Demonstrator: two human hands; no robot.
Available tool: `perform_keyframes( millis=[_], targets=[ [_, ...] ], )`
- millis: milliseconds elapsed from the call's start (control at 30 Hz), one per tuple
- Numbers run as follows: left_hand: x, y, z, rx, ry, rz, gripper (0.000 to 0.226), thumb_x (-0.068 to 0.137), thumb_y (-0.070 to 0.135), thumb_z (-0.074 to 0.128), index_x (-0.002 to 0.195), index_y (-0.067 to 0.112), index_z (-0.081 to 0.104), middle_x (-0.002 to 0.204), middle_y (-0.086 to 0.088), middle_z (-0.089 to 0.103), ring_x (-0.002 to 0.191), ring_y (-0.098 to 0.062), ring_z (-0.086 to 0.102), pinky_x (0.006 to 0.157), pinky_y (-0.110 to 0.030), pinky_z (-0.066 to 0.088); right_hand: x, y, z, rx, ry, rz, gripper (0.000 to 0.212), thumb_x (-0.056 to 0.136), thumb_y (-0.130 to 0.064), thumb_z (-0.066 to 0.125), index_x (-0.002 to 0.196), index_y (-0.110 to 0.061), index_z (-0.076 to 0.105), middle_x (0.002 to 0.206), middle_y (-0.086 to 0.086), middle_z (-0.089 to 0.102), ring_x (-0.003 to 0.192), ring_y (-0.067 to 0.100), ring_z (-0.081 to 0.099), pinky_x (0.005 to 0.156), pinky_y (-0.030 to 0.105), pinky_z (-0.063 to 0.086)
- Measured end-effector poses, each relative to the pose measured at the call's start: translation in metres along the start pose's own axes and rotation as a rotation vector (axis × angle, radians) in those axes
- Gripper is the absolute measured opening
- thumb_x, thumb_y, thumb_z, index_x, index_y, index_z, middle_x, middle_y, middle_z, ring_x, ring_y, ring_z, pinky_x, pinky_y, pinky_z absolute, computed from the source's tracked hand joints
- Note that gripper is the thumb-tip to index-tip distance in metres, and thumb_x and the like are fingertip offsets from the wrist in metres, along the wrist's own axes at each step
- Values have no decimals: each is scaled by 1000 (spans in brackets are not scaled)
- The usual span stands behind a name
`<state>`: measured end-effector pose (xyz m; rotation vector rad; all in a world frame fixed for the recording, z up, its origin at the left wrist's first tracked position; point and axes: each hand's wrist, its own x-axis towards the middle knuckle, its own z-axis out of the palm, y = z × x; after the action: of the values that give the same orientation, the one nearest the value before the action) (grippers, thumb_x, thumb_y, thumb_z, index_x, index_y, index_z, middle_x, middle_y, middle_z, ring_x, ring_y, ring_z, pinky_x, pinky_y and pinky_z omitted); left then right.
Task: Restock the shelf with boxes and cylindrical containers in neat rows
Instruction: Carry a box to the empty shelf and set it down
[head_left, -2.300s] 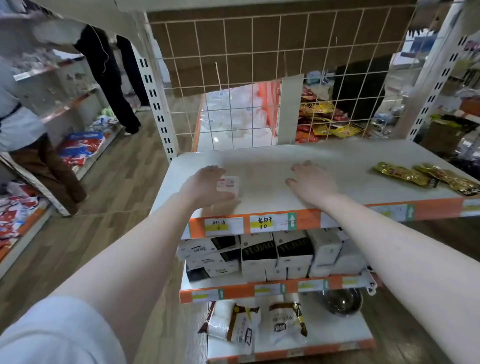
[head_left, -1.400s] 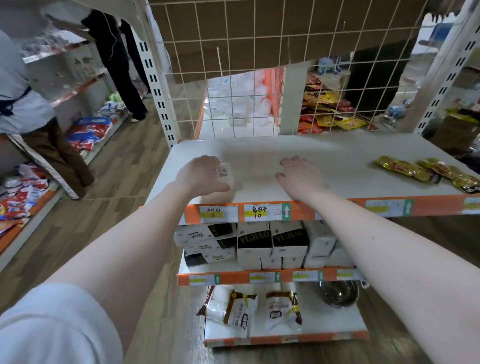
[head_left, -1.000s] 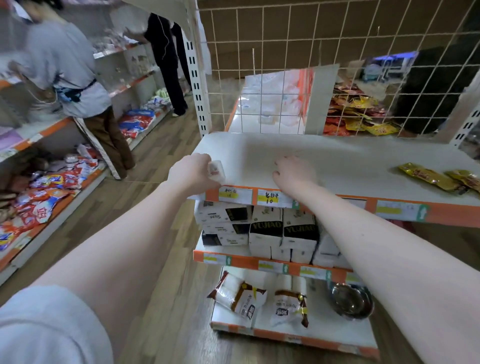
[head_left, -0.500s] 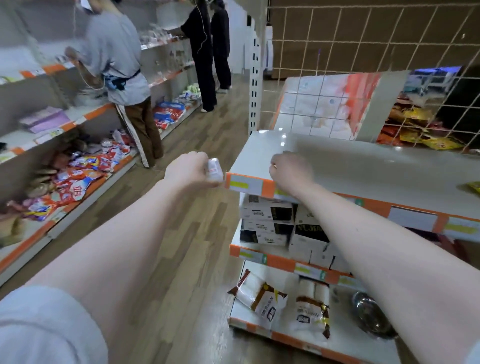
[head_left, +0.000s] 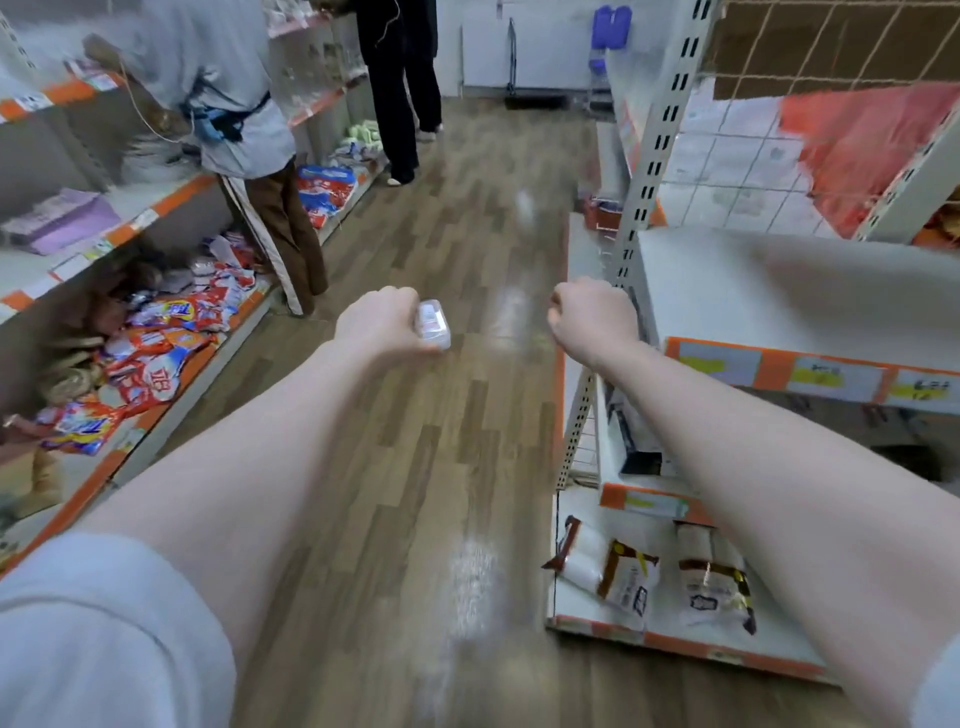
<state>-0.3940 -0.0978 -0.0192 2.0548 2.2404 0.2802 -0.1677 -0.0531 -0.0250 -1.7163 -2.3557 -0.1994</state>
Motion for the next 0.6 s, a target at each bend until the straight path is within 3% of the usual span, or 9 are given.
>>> perform_keyframes(
  millis=[100,600],
  targets=[
    [13,-29,2,-12,-13,9,45,71,53,68,96,18,54,95,-1,57,88,-22,54,64,-30,41,11,-22,11,-40,-44,25,29,93,-23,39,112,-10,57,111,15,57,100,33,54,72,33,33],
    [135,-99,38,-37,-67,45,44,72,50,69,96,16,53,96,-2,55,86,-21,53,61,-31,39,136,-59,71,-68,-114,73,30,93,-27,42,111,-10,58,111,14,58,101,32,55,82,35,39]
  ],
)
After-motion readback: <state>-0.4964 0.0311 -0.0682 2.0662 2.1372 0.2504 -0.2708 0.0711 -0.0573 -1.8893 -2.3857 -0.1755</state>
